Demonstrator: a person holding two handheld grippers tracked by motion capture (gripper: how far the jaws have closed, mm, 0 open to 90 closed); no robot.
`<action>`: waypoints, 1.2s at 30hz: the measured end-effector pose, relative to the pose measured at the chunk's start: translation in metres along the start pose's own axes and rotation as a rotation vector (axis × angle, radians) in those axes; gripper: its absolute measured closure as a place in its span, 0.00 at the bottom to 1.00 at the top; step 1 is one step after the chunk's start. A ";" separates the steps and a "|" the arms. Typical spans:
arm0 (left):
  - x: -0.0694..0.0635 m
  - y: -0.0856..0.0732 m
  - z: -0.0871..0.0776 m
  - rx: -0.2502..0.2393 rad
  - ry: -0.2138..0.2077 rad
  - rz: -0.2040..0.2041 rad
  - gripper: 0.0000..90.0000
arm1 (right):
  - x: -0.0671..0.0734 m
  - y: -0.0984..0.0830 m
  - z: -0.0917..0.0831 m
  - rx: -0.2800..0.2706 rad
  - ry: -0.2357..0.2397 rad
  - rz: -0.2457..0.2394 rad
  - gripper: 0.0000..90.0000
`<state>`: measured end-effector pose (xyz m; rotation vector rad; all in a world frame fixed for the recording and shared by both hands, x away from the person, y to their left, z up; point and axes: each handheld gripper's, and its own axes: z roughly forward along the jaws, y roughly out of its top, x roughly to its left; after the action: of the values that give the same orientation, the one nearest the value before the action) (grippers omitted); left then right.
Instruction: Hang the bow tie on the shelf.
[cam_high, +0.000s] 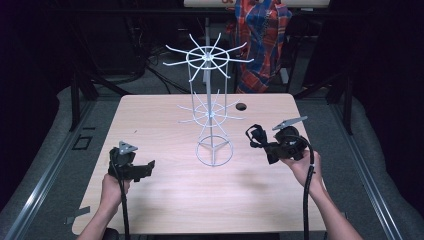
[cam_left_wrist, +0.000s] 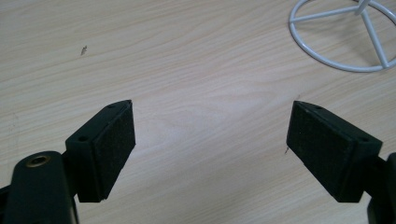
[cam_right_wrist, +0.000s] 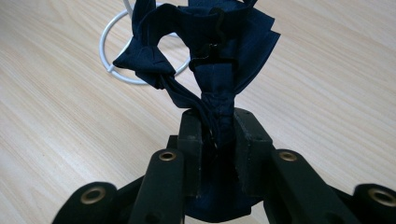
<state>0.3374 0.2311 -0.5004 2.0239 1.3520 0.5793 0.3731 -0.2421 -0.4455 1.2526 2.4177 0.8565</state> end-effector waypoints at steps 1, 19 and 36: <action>0.000 0.000 0.000 0.001 -0.001 0.000 0.18 | 0.000 0.000 -0.001 -0.001 0.003 -0.002 0.83; 0.000 0.000 0.000 0.003 0.000 0.003 0.18 | -0.001 0.004 -0.012 -0.050 0.009 0.006 0.83; 0.000 0.000 -0.001 -0.001 -0.003 0.000 0.18 | 0.005 0.010 -0.023 -0.085 0.010 -0.004 0.83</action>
<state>0.3365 0.2314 -0.5000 2.0234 1.3491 0.5768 0.3651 -0.2424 -0.4212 1.2148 2.3645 0.9561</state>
